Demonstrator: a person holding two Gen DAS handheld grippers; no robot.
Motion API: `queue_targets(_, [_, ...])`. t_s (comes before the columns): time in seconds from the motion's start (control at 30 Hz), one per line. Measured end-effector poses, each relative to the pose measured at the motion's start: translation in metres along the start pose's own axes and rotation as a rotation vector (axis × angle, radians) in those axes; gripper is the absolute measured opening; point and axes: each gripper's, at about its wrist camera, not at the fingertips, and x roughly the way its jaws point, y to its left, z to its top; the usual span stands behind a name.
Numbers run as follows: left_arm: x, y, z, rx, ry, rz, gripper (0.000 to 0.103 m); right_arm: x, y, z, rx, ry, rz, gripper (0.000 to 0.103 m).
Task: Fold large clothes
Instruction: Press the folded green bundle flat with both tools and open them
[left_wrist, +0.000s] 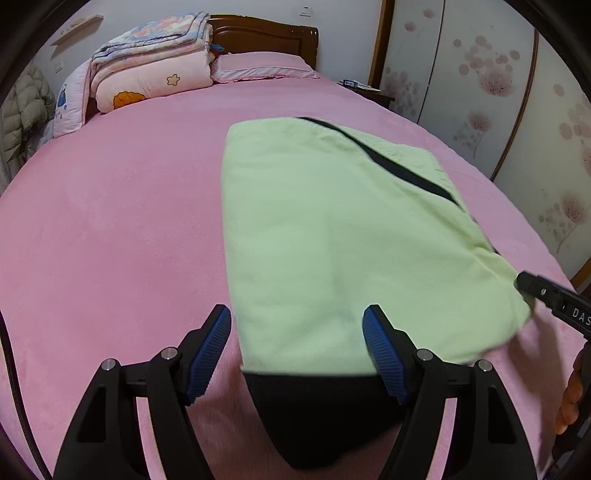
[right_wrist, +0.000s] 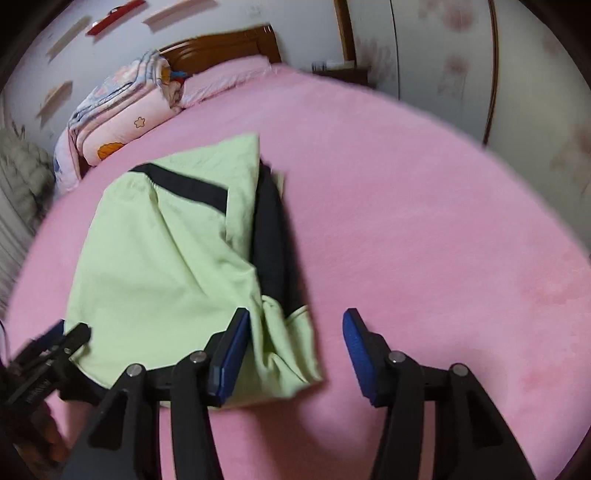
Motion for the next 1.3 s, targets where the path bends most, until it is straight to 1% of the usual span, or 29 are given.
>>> queue_targets(0.07, [-0.013, -0.004, 0.004, -0.017, -0.016, -0.012, 0.073, -0.015, 0.003, 0.004, -0.029, -0.046, 0.004, 0.052])
queue_targets(0.13, [-0.023, -0.005, 0.006, -0.045, -0.039, -0.022, 0.073, -0.028, 0.013, 0.013, -0.054, -0.085, 0.045, 0.051])
queue_targets(0.2, [-0.03, -0.005, 0.008, -0.072, -0.061, -0.037, 0.073, -0.026, 0.026, 0.023, -0.078, -0.08, 0.087, 0.043])
queue_targets(0.27, [-0.029, -0.008, 0.009, -0.074, -0.061, -0.043, 0.073, -0.015, 0.042, 0.03, -0.113, -0.047, 0.13, 0.024])
queue_targets(0.33, [-0.019, -0.011, 0.007, -0.061, -0.023, -0.035, 0.073, 0.002, 0.057, 0.032, -0.151, -0.005, 0.167, 0.011])
queue_targets(0.37, [-0.017, -0.011, 0.004, -0.058, -0.01, -0.038, 0.073, 0.009, 0.063, 0.032, -0.159, 0.004, 0.168, 0.01])
queue_targets(0.4, [-0.013, -0.012, 0.001, -0.056, 0.007, -0.04, 0.073, 0.023, 0.067, 0.03, -0.171, 0.028, 0.152, 0.01])
queue_targets(0.43, [-0.007, -0.013, -0.002, -0.053, 0.023, -0.037, 0.073, 0.035, 0.069, 0.027, -0.181, 0.047, 0.109, 0.01])
queue_targets(0.47, [-0.005, -0.015, -0.006, -0.038, 0.018, -0.02, 0.073, 0.04, 0.071, 0.021, -0.189, 0.058, 0.067, 0.01])
queue_targets(0.5, [-0.004, -0.018, -0.01, -0.014, 0.007, -0.003, 0.073, 0.056, 0.064, 0.016, -0.192, 0.088, -0.004, 0.009])
queue_targets(0.53, [-0.003, -0.024, -0.014, 0.028, -0.006, 0.015, 0.073, 0.061, 0.06, 0.015, -0.18, 0.1, -0.002, 0.003])
queue_targets(0.57, [-0.002, -0.028, -0.014, 0.053, -0.011, 0.031, 0.073, 0.065, 0.049, 0.012, -0.14, 0.11, 0.029, 0.002])
queue_targets(0.6, [-0.001, -0.033, -0.016, 0.08, -0.012, 0.054, 0.073, 0.063, 0.044, 0.011, -0.118, 0.11, 0.035, 0.0])
queue_targets(0.63, [0.001, -0.037, -0.017, 0.106, -0.005, 0.075, 0.073, 0.057, 0.04, 0.011, -0.101, 0.108, 0.025, 0.0])
queue_targets(0.7, [0.001, -0.037, -0.014, 0.102, 0.009, 0.077, 0.073, 0.044, 0.036, 0.011, -0.079, 0.104, 0.026, 0.0])
queue_targets(0.87, [-0.013, -0.028, 0.001, -0.015, 0.055, 0.023, 0.074, 0.011, 0.034, 0.014, -0.08, 0.086, 0.05, 0.0])
queue_targets(0.97, [-0.037, -0.029, 0.01, -0.054, 0.033, 0.016, 0.075, -0.018, 0.035, 0.018, -0.095, 0.057, 0.061, 0.003])
queue_targets(1.03, [-0.053, -0.033, 0.017, -0.05, 0.014, 0.024, 0.078, -0.038, 0.034, 0.022, -0.089, 0.034, 0.083, 0.003])
queue_targets(1.1, [-0.07, -0.037, 0.023, -0.045, -0.009, 0.024, 0.085, -0.054, 0.034, 0.027, -0.088, 0.026, 0.103, 0.003])
queue_targets(1.13, [-0.082, -0.04, 0.026, -0.043, -0.027, 0.022, 0.085, -0.062, 0.033, 0.028, -0.089, 0.018, 0.106, 0.004])
queue_targets(1.2, [-0.095, -0.044, 0.034, -0.043, -0.043, 0.017, 0.086, -0.08, 0.03, 0.026, -0.094, 0.003, 0.105, 0.007])
queue_targets(1.23, [-0.103, -0.046, 0.037, -0.042, -0.051, 0.015, 0.087, -0.088, 0.029, 0.027, -0.094, -0.006, 0.105, 0.013])
queue_targets(1.27, [-0.11, -0.048, 0.039, -0.042, -0.061, 0.014, 0.087, -0.098, 0.027, 0.029, -0.091, -0.018, 0.107, 0.022])
queue_targets(1.3, [-0.115, -0.049, 0.042, -0.043, -0.069, 0.013, 0.088, -0.104, 0.025, 0.03, -0.09, -0.028, 0.11, 0.026])
